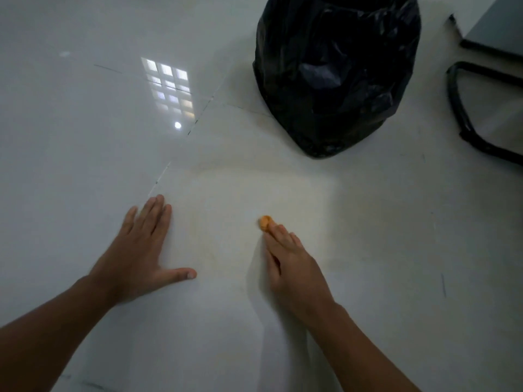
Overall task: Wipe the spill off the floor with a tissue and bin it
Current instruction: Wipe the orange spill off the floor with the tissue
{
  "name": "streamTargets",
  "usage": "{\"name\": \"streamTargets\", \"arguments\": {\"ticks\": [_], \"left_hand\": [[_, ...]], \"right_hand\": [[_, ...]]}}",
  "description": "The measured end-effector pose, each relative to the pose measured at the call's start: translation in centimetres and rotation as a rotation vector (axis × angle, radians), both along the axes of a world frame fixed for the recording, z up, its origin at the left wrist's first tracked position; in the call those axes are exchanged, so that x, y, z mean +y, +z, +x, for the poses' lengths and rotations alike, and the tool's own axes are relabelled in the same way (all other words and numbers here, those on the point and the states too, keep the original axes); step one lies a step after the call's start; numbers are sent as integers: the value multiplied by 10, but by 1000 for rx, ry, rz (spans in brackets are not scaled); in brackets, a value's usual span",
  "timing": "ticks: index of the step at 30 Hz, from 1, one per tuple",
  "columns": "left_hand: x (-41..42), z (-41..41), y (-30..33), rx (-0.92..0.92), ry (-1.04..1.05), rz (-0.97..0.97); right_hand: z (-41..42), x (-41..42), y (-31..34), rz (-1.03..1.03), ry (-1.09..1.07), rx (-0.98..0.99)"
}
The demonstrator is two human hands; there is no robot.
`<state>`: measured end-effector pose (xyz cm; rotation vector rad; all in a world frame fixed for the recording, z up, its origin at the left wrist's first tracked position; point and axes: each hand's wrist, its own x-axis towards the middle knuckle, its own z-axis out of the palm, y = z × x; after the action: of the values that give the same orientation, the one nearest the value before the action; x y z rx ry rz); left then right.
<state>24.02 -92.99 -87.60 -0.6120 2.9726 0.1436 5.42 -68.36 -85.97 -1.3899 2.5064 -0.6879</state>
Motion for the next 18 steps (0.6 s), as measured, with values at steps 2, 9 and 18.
{"name": "streamTargets", "arguments": {"ticks": [2, 9, 18], "left_hand": [[9, 5, 0, -6, -6, -1], [36, 20, 2, 5, 10, 32], [40, 22, -2, 37, 18, 23]], "right_hand": [[5, 9, 1, -98, -34, 58], [-23, 36, 14, -127, -236, 192], [-38, 92, 16, -204, -761, -112]]}}
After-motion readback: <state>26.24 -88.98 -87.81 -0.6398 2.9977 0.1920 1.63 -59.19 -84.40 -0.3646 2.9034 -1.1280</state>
